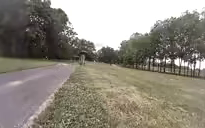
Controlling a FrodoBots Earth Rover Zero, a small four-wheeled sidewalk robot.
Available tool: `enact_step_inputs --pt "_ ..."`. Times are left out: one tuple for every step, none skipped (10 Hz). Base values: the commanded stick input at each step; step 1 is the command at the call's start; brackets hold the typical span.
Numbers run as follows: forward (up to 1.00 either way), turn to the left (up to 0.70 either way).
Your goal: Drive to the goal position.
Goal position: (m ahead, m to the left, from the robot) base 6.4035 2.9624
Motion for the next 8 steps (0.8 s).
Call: enact_step_inputs --pt "0.7 -0.04" --pt "0.7 0.0" --pt "0.7 0.0" --pt "0.7 0.0" --pt "0.7 0.0" --pt "0.7 0.0" --pt "0.7 0.0" --pt "0.7 0.0"
